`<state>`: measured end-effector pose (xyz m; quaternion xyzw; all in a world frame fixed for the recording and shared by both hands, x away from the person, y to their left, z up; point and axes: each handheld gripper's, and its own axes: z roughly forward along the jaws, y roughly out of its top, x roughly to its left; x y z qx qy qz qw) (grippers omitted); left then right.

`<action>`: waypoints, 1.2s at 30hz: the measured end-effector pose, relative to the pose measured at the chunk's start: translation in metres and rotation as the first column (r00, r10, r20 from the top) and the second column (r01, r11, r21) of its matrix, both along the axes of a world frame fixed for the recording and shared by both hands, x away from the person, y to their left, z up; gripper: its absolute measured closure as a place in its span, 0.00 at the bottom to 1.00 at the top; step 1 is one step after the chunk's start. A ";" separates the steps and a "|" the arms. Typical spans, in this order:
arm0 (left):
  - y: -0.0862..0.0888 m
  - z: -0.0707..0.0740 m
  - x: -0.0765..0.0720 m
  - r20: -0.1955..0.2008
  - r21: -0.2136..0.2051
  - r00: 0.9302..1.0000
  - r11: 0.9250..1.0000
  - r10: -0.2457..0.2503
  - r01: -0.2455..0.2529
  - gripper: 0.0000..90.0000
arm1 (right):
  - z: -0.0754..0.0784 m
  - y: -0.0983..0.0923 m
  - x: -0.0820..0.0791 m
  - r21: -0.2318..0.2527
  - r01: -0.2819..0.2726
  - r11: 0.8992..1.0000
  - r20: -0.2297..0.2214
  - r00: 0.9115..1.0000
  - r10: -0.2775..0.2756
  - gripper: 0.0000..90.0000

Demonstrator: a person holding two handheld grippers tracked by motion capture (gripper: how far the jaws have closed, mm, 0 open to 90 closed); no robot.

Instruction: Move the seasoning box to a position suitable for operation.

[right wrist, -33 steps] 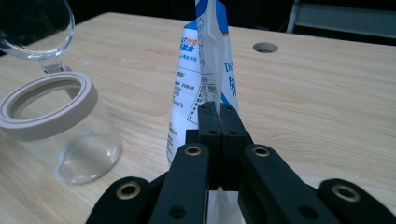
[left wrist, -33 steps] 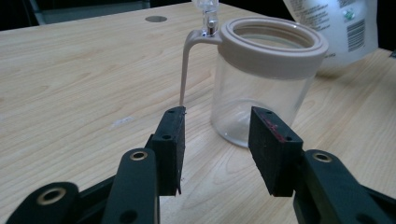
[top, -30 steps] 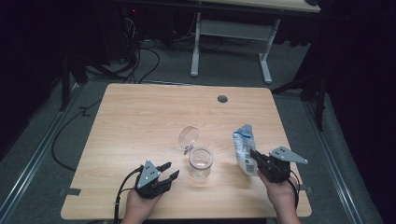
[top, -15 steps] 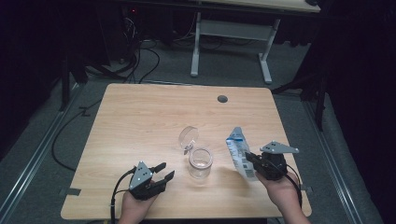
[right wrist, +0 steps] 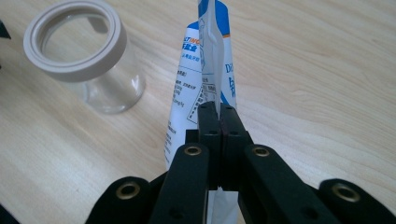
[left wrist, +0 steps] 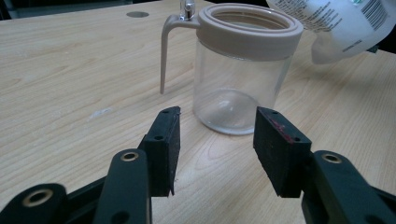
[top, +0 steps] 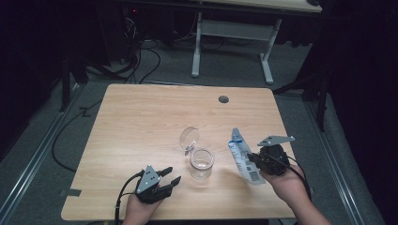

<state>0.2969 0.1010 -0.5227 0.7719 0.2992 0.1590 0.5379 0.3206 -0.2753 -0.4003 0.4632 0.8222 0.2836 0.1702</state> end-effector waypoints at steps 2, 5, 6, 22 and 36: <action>0.001 0.000 0.000 0.003 -0.005 1.000 1.000 0.001 -0.001 0.57 | 0.001 0.002 0.002 -0.011 -0.009 1.000 -0.024 1.000 0.009 1.00; 0.001 0.001 0.000 0.002 -0.008 1.000 1.000 0.002 -0.002 0.57 | 0.002 0.004 0.004 -0.029 -0.022 0.999 -0.059 0.998 0.020 1.00; 0.001 0.000 0.000 -0.001 -0.006 1.000 1.000 0.000 0.000 0.57 | 0.002 0.004 0.005 -0.034 -0.024 0.999 -0.073 0.997 0.021 1.00; -0.002 -0.001 -0.001 -0.003 0.008 1.000 1.000 -0.015 0.015 0.55 | 0.005 0.011 0.013 -0.114 -0.067 0.991 -0.184 0.982 0.045 1.00; -0.001 -0.002 -0.002 -0.004 0.010 1.000 1.000 -0.016 0.016 0.54 | 0.008 0.016 0.021 -0.149 -0.099 0.984 -0.288 0.956 0.052 1.00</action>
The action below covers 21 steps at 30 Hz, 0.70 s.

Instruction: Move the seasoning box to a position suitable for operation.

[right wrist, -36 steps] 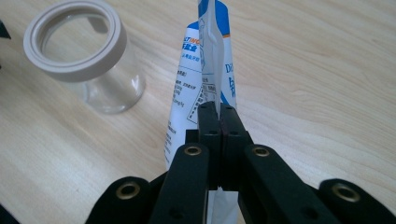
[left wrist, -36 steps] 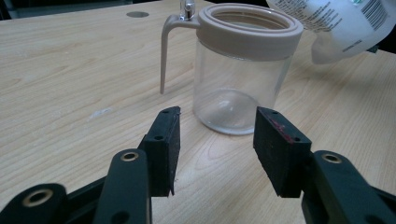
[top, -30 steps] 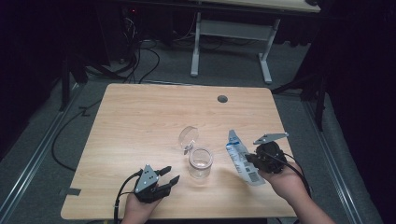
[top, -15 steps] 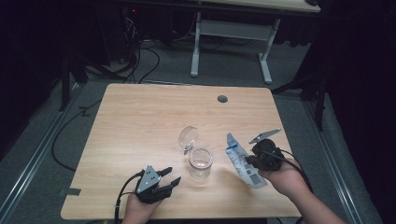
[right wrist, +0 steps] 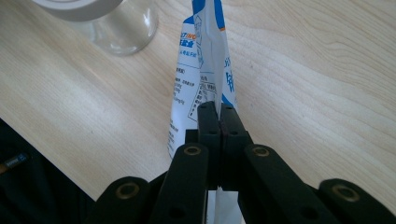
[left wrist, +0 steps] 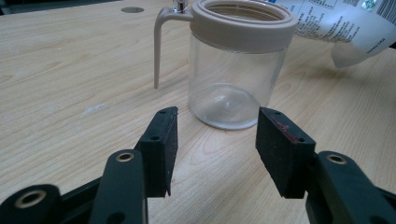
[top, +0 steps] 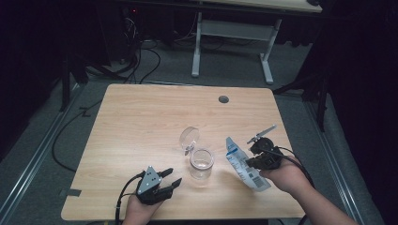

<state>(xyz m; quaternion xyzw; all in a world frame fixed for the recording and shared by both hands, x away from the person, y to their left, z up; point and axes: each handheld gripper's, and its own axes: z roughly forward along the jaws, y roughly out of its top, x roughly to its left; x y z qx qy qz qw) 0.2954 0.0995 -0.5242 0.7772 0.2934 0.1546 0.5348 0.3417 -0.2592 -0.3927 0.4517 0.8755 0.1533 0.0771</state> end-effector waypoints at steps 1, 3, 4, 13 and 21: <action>0.000 0.000 0.000 0.001 0.000 1.000 1.000 0.000 0.000 0.54 | 0.001 0.000 0.000 -0.007 -0.002 1.000 -0.007 1.000 0.002 1.00; 0.000 0.000 0.000 0.000 0.002 1.000 1.000 0.000 0.000 0.54 | 0.003 0.001 0.001 -0.022 -0.009 1.000 -0.014 1.000 0.008 1.00; -0.001 -0.001 0.001 0.000 0.000 1.000 1.000 0.001 -0.001 0.54 | 0.004 0.001 0.001 -0.025 -0.009 1.000 -0.018 1.000 0.008 1.00; -0.001 -0.001 0.001 -0.001 0.004 1.000 1.000 0.000 0.000 0.54 | 0.008 0.003 0.002 -0.051 -0.012 0.999 -0.054 0.998 0.010 1.00; -0.003 -0.002 0.000 0.009 0.019 1.000 1.000 -0.005 0.005 0.54 | 0.008 0.005 0.007 -0.080 -0.028 0.996 -0.084 0.996 0.022 1.00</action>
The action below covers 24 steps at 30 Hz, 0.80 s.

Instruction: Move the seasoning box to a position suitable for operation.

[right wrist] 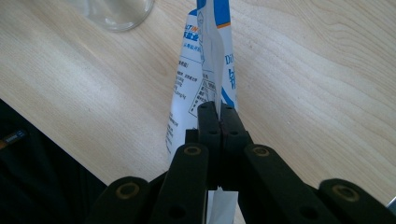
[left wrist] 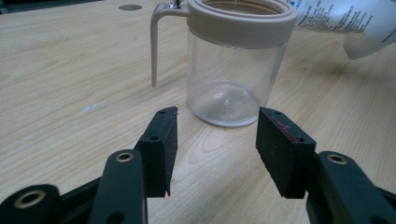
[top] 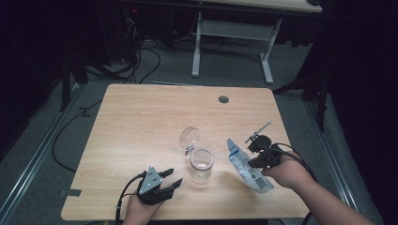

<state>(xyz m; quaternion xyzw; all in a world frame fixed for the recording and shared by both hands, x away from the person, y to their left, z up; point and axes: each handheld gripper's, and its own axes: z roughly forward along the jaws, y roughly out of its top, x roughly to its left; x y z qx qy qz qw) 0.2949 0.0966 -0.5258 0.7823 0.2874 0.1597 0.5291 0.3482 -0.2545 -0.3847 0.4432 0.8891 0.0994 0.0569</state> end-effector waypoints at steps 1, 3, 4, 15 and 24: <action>0.000 0.000 0.000 0.001 0.001 1.000 1.000 -0.001 0.001 0.54 | 0.000 0.000 0.000 -0.004 0.000 1.000 -0.002 1.000 0.000 1.00; 0.000 0.000 0.000 0.002 0.001 1.000 1.000 -0.002 0.002 0.54 | 0.000 0.000 0.001 -0.012 -0.003 1.000 -0.008 1.000 0.003 1.00; 0.000 0.000 0.000 0.003 -0.001 1.000 1.000 -0.003 0.003 0.54 | 0.000 0.001 0.001 -0.013 -0.005 1.000 -0.013 1.000 0.005 1.00; -0.012 0.001 -0.009 0.015 -0.018 0.998 0.998 -0.060 0.060 0.54 | 0.007 0.004 -0.004 -0.021 0.002 1.000 -0.024 1.000 -0.002 1.00; -0.040 0.002 -0.025 0.045 0.004 0.990 0.991 -0.134 0.133 0.56 | 0.011 0.007 -0.011 -0.005 -0.007 1.000 0.000 1.000 0.007 1.00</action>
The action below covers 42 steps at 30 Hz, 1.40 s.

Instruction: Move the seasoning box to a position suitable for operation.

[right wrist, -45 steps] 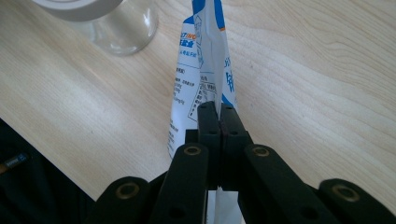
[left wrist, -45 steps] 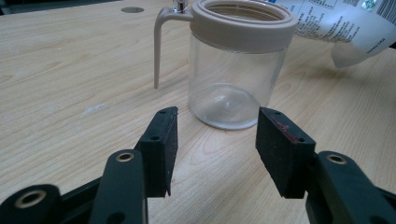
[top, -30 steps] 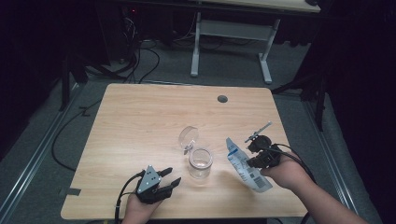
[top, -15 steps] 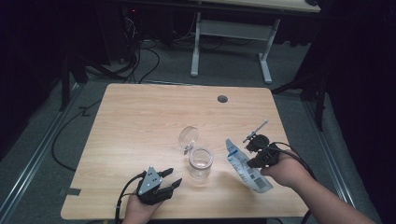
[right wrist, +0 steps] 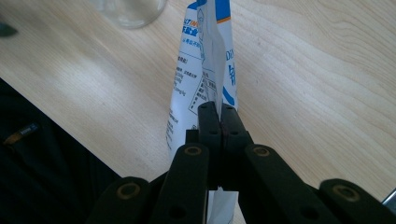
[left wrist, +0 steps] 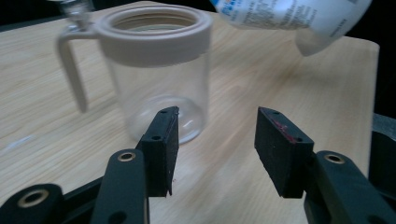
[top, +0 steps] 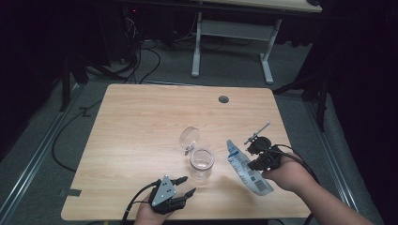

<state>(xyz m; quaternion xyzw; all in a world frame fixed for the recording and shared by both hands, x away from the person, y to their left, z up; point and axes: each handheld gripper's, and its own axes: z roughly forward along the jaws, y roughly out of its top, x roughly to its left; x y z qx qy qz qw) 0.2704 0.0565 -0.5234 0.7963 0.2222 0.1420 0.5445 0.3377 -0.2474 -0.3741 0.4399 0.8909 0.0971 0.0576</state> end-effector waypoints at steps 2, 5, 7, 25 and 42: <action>-0.006 0.001 0.000 -0.013 -0.009 1.000 1.000 -0.014 0.014 0.56 | 0.002 0.001 -0.001 0.005 0.001 1.000 0.002 1.000 -0.001 1.00; -0.016 0.005 0.002 -0.037 -0.014 0.999 0.999 -0.036 0.035 0.56 | 0.004 0.001 -0.002 0.014 -0.008 1.000 0.012 1.000 0.008 1.00; -0.021 0.008 0.004 -0.050 -0.032 0.998 0.999 -0.045 0.043 0.56 | 0.005 0.002 -0.002 0.018 -0.016 1.000 0.009 1.000 0.015 1.00; -0.065 0.030 0.015 -0.038 -0.087 0.996 0.993 -0.079 0.076 0.56 | 0.012 0.004 -0.006 0.020 -0.017 1.000 0.025 1.000 0.017 1.00; -0.070 0.014 0.003 -0.010 -0.031 0.992 0.992 -0.125 0.125 0.51 | 0.024 0.022 -0.008 -0.012 -0.023 1.000 0.037 0.999 0.024 1.00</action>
